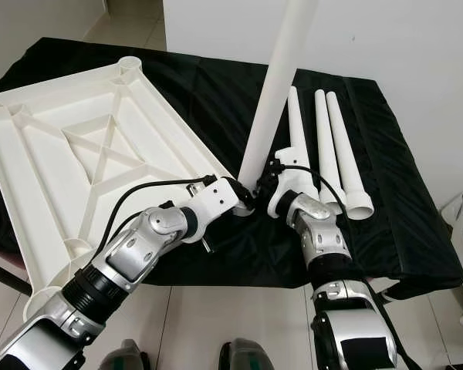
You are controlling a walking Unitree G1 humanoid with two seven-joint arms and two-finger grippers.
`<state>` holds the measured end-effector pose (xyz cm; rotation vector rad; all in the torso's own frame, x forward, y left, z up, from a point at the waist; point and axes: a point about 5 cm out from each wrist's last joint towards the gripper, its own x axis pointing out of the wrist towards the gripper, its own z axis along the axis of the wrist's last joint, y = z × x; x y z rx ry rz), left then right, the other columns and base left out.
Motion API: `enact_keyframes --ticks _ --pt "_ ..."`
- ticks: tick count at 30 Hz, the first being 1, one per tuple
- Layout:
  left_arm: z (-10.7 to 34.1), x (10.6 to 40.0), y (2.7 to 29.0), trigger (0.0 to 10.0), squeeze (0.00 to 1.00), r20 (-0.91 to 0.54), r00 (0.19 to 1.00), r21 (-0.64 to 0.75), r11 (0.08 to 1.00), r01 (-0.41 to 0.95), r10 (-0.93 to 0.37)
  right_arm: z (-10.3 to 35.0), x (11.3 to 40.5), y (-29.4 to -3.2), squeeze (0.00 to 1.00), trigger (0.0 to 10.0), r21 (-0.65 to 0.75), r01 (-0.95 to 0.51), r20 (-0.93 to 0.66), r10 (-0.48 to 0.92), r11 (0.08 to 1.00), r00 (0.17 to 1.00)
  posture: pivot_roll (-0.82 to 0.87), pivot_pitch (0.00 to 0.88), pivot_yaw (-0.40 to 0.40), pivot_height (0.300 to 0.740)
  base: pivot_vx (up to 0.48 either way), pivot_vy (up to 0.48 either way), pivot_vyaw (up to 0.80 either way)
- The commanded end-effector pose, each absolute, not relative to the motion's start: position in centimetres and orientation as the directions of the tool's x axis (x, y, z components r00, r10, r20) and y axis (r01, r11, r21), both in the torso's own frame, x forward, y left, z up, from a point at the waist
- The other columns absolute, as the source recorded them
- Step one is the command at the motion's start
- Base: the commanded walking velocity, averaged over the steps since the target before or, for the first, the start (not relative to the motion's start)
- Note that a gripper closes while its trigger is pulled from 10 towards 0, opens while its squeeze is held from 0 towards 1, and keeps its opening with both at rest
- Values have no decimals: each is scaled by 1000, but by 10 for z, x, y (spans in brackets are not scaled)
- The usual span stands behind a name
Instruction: Building children table
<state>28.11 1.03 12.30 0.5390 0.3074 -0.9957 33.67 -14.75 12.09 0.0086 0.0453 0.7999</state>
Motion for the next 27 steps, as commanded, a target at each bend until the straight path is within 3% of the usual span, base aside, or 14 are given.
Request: enact_keyframes --ticks 1,8,11,20,22,27 --pt "103 272 11 10000 0 -562 446 235 383 893 -697 127 341 -150 0 0 14 -713 -20 713 701 700 -59 16 -52 740 0 0 0" --pt "103 270 9 10000 0 -561 444 227 386 894 -699 121 336 -152 0 0 24 -717 -15 717 697 697 -66 25 -56 740 0 0 0" --pt "102 270 10 10000 0 -562 444 225 387 894 -698 119 334 -152 0 0 30 -661 -12 662 749 750 -68 26 -57 740 0 0 0" --pt "101 269 10 10000 0 -565 439 223 383 896 -698 108 330 -152 0 0 28 -414 -54 415 910 908 -81 30 -59 740 0 0 0" --pt "101 269 9 10000 0 -565 438 223 382 897 -699 103 321 -146 0 0 21 -283 -55 283 959 957 -88 33 -58 740 0 0 0" --pt "101 269 9 10000 0 -565 438 224 381 897 -700 101 310 -137 0 0 20 -177 -52 178 984 983 -89 37 -58 740 0 0 0"
